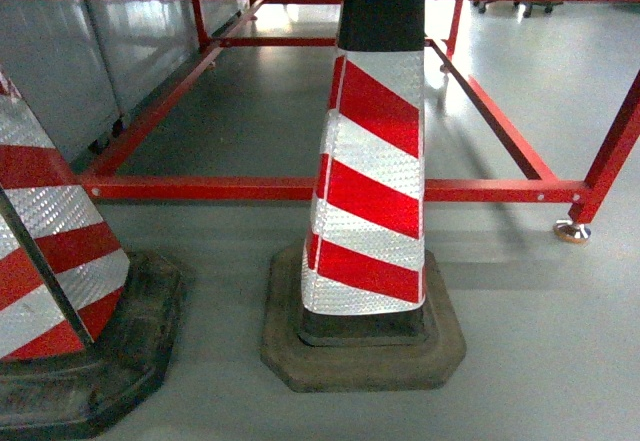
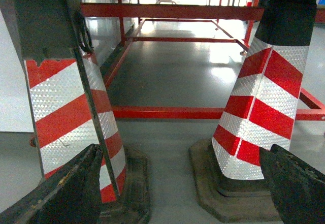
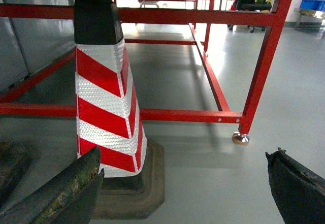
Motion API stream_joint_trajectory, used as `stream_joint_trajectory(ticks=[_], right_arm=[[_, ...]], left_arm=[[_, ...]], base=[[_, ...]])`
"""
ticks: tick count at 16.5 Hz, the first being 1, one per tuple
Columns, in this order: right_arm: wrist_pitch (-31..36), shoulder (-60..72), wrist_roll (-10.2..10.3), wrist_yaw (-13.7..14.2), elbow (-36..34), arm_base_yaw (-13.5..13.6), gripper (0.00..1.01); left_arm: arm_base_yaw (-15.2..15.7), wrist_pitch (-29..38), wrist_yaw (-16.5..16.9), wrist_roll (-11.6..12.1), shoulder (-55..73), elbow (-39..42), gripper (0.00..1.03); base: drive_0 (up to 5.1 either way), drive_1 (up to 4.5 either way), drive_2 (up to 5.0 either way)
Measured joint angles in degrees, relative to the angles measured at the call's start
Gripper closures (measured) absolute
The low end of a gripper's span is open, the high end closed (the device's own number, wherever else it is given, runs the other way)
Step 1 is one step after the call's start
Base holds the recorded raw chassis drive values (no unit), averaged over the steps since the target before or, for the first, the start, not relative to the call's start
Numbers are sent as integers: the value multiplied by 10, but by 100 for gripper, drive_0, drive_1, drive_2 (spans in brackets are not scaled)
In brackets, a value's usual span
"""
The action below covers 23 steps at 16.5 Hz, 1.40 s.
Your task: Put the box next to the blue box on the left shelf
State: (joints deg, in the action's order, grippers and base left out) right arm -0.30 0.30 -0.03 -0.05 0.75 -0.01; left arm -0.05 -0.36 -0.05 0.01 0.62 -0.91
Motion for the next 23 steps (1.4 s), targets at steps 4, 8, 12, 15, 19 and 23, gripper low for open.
stream_joint_trajectory(ticks=[4,8,12,15,19,23], right_arm=[[0,0,0,0,0,0,3],[0,0,0,0,0,0,3],[0,0,0,0,0,0,3],[0,0,0,0,0,0,3],[0,0,0,0,0,0,3],[-1,0,0,0,0,0,3]], left_arm=[[0,0,0,0,0,0,5],[0,0,0,0,0,0,5],[0,0,0,0,0,0,5],[0,0,0,0,0,0,5],[0,0,0,0,0,0,5],[0,0,-1,0,0,0,5]], base=[[0,0,0],[0,0,0],[0,0,0],[0,0,0],[32,32,32],[94,94,94]])
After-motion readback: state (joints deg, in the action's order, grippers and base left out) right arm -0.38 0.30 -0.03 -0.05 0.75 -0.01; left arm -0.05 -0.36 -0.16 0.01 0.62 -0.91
